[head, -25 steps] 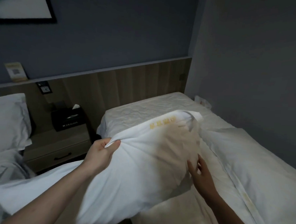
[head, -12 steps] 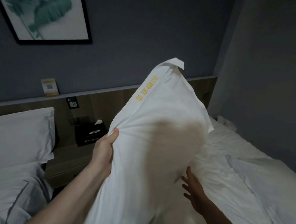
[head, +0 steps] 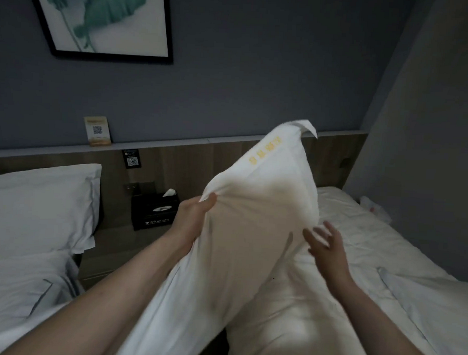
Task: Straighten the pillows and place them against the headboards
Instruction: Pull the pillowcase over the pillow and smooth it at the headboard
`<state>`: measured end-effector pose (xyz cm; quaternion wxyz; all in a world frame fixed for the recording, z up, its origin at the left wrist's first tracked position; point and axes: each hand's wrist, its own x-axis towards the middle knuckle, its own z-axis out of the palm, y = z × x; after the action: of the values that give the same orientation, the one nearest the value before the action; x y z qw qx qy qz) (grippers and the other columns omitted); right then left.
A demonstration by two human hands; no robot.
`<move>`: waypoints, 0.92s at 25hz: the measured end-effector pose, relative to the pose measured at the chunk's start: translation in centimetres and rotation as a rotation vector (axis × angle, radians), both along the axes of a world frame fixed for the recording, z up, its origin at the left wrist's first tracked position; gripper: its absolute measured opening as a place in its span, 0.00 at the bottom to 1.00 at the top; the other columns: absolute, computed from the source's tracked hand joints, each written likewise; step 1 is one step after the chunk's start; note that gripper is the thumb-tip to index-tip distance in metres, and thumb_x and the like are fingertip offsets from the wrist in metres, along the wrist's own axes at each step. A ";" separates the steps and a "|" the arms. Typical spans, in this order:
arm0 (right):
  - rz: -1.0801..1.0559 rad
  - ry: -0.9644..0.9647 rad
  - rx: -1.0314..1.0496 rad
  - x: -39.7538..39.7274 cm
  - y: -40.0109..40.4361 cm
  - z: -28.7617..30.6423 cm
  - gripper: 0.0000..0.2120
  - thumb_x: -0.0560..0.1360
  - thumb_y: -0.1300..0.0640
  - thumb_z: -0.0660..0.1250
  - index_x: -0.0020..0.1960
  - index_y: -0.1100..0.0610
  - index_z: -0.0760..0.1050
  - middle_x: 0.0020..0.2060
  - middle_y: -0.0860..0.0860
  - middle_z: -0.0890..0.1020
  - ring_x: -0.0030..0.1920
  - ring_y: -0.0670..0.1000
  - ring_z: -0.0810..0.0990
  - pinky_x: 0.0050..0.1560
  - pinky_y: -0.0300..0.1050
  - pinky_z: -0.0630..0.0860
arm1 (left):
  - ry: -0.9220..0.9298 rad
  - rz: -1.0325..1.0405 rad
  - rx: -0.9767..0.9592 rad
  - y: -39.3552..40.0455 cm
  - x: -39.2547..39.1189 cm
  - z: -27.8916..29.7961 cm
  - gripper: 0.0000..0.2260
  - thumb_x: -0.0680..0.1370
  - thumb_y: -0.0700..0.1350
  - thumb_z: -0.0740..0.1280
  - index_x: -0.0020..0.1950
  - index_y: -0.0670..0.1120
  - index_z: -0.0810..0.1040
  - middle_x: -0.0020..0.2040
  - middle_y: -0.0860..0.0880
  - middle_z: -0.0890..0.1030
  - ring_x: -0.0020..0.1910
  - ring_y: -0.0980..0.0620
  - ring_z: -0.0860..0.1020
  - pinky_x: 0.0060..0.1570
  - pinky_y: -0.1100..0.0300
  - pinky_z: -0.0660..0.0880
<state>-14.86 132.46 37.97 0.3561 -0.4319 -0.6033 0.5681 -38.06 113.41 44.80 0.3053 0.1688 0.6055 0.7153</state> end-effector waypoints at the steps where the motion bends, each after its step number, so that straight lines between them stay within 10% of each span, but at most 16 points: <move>1: 0.017 -0.016 0.063 -0.7 1.5 1.6 0.50 0.63 0.37 0.81 0.78 0.51 0.65 0.69 0.52 0.76 0.62 0.53 0.79 0.64 0.55 0.78 | 0.007 -0.019 -0.021 0.5 -0.7 -0.5 0.09 0.77 0.47 0.73 0.46 0.41 0.87 0.41 0.43 0.86 0.43 0.44 0.83 0.49 0.52 0.75; 3: 0.058 -0.069 0.151 -2.7 4.7 3.1 0.42 0.72 0.48 0.78 0.80 0.51 0.62 0.69 0.47 0.74 0.65 0.50 0.76 0.67 0.52 0.75 | 0.021 -0.048 -0.071 1.6 -2.3 -1.4 0.08 0.72 0.49 0.75 0.40 0.45 0.87 0.40 0.42 0.84 0.42 0.44 0.81 0.47 0.53 0.73; 10: 0.197 -0.242 0.130 -6.9 10.1 -1.5 0.27 0.76 0.40 0.71 0.71 0.48 0.74 0.58 0.42 0.82 0.56 0.44 0.81 0.56 0.44 0.76 | 0.090 -0.146 -0.178 6.3 -9.6 -2.3 0.13 0.80 0.42 0.71 0.36 0.45 0.86 0.35 0.45 0.85 0.33 0.50 0.82 0.42 0.58 0.75; 16: 0.135 -0.153 0.067 -12.5 14.5 -0.8 0.16 0.80 0.45 0.68 0.63 0.52 0.80 0.49 0.45 0.84 0.49 0.48 0.81 0.57 0.48 0.75 | 0.176 -0.211 -0.289 10.9 -12.7 -1.3 0.11 0.84 0.39 0.65 0.47 0.35 0.83 0.24 0.61 0.81 0.22 0.77 0.73 0.25 0.80 0.68; 20: 0.120 0.015 0.006 -17.3 16.2 0.7 0.06 0.77 0.49 0.74 0.49 0.51 0.84 0.46 0.48 0.88 0.49 0.50 0.86 0.53 0.49 0.80 | 0.272 -0.193 -0.464 11.3 -19.3 -5.6 0.14 0.82 0.49 0.69 0.53 0.37 0.85 0.40 0.49 0.86 0.36 0.62 0.84 0.51 0.55 0.81; 23: 0.140 0.022 0.009 -21.2 17.4 2.3 0.05 0.75 0.53 0.76 0.47 0.55 0.85 0.41 0.49 0.90 0.47 0.55 0.87 0.49 0.51 0.82 | 0.426 -0.335 -0.611 11.2 -22.6 -6.0 0.14 0.82 0.55 0.67 0.54 0.47 0.86 0.43 0.47 0.87 0.40 0.56 0.83 0.49 0.55 0.77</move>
<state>-36.02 149.89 40.29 0.3239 -0.3809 -0.6306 0.5936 -60.65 124.58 38.78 0.3216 0.3110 0.8040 0.3917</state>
